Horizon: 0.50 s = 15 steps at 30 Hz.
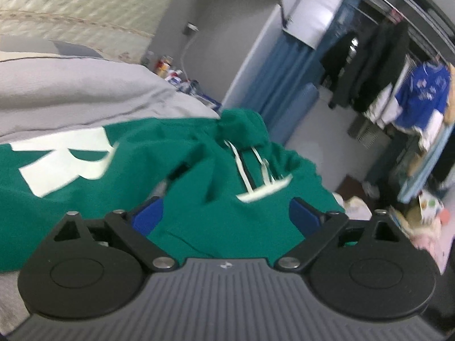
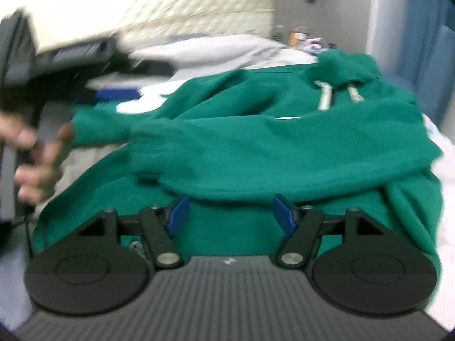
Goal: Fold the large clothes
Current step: 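Lay the held sleeve across the hoodie front and open the right gripper, then grasp the other sleeve with the white print using the left gripper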
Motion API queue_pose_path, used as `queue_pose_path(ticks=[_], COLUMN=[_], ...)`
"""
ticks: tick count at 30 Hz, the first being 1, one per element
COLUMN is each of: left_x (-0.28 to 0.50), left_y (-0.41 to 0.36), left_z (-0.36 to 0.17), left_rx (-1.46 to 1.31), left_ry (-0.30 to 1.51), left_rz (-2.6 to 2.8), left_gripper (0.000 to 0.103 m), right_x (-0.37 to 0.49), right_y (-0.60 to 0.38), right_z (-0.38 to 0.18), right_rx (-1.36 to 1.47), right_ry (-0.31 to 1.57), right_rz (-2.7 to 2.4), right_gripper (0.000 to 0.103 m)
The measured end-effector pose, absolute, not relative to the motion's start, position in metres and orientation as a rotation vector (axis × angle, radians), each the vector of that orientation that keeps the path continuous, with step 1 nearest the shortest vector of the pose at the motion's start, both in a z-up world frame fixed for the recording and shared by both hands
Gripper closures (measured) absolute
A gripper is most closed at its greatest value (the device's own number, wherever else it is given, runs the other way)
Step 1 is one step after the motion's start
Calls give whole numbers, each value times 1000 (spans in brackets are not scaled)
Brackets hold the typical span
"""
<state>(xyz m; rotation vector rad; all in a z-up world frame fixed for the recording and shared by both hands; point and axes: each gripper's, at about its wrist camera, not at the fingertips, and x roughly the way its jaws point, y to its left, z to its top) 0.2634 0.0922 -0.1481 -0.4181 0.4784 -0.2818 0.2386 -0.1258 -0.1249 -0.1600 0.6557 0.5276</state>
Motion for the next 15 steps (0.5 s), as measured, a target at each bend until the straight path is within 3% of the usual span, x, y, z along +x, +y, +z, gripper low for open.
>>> queue_pose_path(ticks=[4,9,15], left_x=[261,269,282], left_y=[73,56,44], left_z=[-157,-175,-199], left_rx=[-365,-288,-188], left_ry=[515,612,731], left_rz=[-305,-266,-188], left_gripper=[20,32,34], right_x=[256,276,300], right_y=[-144,-149,-145], right_z=[-123,-124,-143], right_rx=[-34,36,34], right_ry=[642,588,636], right_rz=[433,385,371], right_gripper=[39,52,57])
